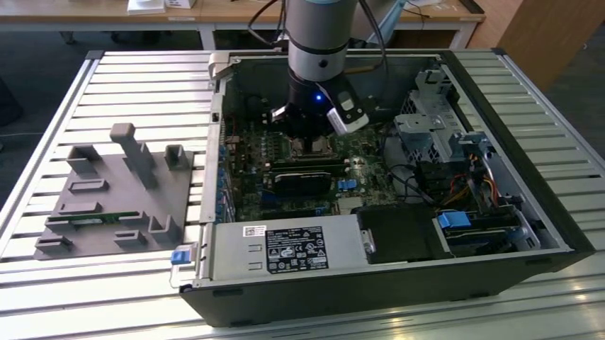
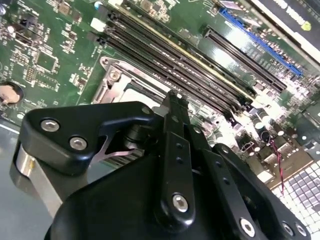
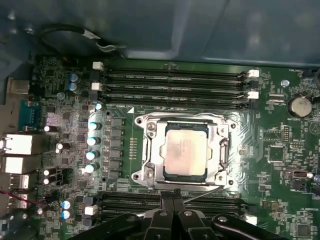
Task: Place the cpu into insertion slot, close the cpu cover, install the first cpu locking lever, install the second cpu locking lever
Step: 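Install the second cpu locking lever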
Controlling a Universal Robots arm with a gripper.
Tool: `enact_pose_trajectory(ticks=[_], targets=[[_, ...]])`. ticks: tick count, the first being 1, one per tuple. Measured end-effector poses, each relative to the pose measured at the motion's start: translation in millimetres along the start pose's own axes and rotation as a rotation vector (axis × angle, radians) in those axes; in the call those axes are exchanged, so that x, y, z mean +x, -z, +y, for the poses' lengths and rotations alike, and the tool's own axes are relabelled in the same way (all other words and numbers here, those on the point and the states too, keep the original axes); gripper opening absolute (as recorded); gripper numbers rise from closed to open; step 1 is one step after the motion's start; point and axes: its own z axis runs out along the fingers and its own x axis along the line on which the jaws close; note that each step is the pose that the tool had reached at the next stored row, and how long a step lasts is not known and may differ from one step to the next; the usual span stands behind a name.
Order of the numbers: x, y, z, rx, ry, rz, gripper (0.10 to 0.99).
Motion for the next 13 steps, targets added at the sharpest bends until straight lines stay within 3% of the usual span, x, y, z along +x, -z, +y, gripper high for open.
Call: enact_pose_trajectory(ticks=[7, 13], targets=[[1.6, -8.3, -1.5, -0.002, 0.0, 0.0002, 0.118], [3.3, -8.3, -9.6, -0.041, 0.0, -0.0011, 0.118]])
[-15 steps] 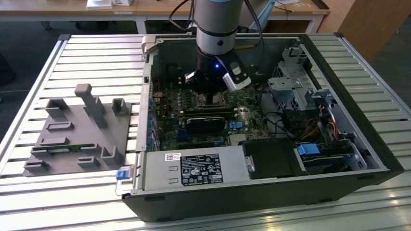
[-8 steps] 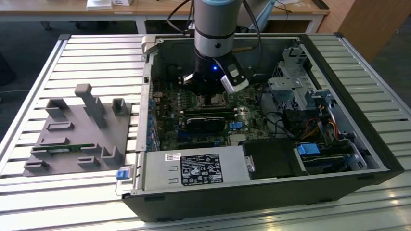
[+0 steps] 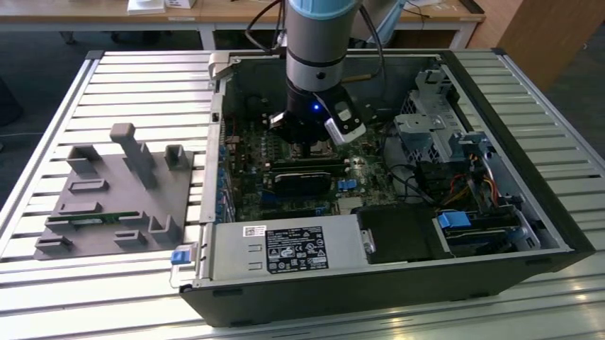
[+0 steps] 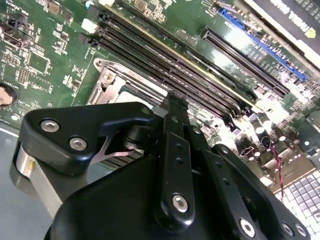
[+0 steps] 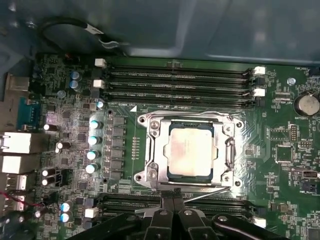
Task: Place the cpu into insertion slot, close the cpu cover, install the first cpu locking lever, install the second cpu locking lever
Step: 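Install the second cpu locking lever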
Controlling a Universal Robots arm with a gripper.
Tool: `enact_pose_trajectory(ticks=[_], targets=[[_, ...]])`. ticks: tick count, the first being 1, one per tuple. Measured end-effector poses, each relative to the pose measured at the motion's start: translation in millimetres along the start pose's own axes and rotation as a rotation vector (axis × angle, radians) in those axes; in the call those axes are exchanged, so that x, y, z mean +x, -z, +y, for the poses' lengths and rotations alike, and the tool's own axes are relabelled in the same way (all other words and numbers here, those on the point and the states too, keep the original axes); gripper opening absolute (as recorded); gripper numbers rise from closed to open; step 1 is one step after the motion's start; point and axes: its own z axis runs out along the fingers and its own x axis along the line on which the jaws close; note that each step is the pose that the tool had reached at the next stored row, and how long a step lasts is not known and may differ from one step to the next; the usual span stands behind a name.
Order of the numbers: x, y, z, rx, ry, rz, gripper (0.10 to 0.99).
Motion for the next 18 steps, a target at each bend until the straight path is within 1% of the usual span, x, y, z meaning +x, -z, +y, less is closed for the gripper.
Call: enact_pose_trajectory(ticks=[2, 4, 6, 10, 11, 15, 16, 18], targets=[[2.2, 0.2, -1.8, -0.01, 0.0, -0.0002, 0.118], [4.6, 0.1, -3.8, -0.017, 0.0, -0.0004, 0.118], [5.8, -1.2, -5.0, -0.021, 0.0, -0.0006, 0.118], [6.4, -7.7, -5.9, -0.024, 0.0, -0.0006, 0.118], [6.6, -8.5, -6.5, -0.027, 0.0, -0.0007, 0.118], [7.4, -8.1, -14.3, -0.048, 0.0, -0.0014, 0.118], [8.0, -8.0, -16.5, -0.056, 0.0, -0.0016, 0.118], [9.9, -7.7, -18.5, -0.068, 0.0, -0.002, 0.118]])
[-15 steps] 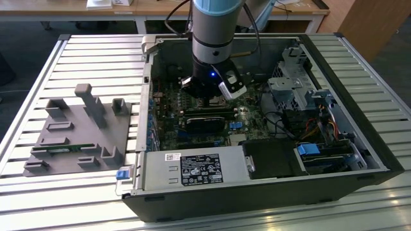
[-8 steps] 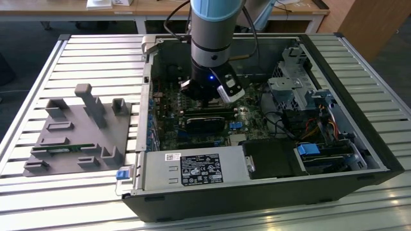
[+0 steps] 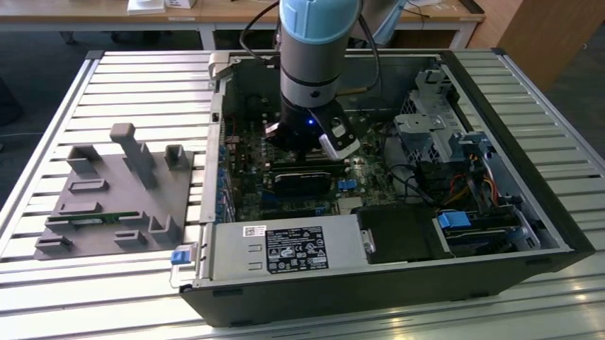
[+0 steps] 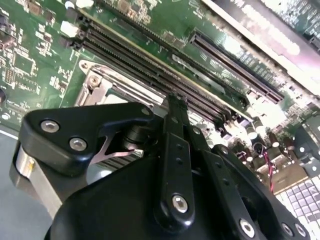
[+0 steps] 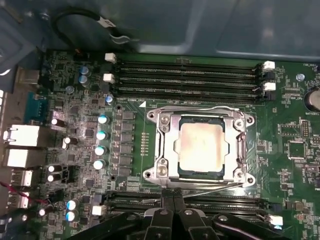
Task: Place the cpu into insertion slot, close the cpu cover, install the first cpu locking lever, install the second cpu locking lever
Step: 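Install the second cpu locking lever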
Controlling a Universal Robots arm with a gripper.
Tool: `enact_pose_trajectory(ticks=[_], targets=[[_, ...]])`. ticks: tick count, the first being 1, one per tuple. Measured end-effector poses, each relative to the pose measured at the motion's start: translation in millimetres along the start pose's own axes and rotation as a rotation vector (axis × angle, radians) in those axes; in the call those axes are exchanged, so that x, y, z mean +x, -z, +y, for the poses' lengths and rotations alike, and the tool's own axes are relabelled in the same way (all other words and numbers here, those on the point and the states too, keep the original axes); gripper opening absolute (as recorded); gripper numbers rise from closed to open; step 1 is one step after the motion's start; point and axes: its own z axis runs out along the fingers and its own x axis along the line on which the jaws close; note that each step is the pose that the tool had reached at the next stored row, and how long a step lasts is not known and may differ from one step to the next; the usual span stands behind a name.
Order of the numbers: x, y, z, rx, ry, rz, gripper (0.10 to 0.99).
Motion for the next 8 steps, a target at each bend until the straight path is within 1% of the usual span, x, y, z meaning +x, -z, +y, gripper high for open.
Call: enact_pose_trajectory(ticks=[2, 6, 8], targets=[[1.9, 0.2, -0.8, -0.012, 0.0, -0.0003, 0.118], [8.1, -0.1, -1.8, -0.031, 0.0, -0.0011, 0.118], [9.4, -1.7, -2.7, -0.04, 0.0, -0.0014, 0.118]])
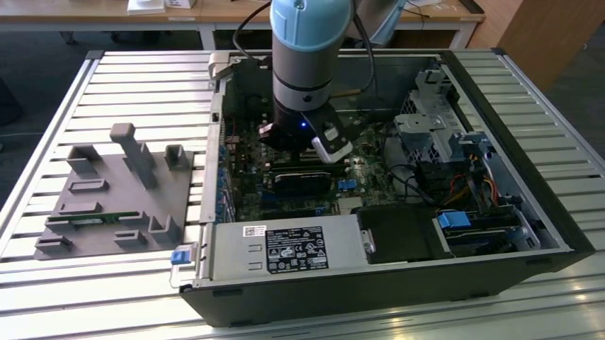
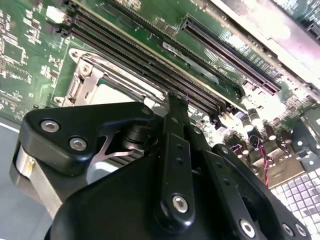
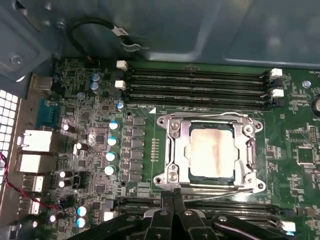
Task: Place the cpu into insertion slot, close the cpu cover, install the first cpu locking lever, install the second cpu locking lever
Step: 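Install the second cpu locking lever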
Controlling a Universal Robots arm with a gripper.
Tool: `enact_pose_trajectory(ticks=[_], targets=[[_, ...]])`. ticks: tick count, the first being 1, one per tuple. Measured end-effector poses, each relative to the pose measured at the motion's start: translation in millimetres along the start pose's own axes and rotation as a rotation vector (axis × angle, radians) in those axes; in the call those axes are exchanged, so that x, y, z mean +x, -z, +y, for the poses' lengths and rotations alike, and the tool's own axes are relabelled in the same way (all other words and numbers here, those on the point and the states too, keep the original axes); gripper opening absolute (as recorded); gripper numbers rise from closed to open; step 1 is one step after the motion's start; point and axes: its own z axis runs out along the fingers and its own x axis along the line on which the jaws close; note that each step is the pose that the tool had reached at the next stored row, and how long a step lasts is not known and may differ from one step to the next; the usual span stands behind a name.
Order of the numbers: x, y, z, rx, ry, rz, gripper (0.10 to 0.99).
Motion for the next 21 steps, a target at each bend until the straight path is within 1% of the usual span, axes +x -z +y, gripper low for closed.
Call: enact_pose_trajectory(ticks=[3, 6, 11, 15, 21], targets=[[1.4, -2.1, -1.2, -0.019, 0.0, -0.0007, 0.118], [2.0, -4.3, -1.8, -0.031, 0.0, -0.0014, 0.118], [2.4, -7.7, -2.9, -0.042, 0.0, -0.0017, 0.118], [3.2, -10.5, -3.8, -0.048, 0.0, -0.0017, 0.118], [4.5, -12.5, -4.1, -0.067, 0.001, -0.0023, 0.118]])
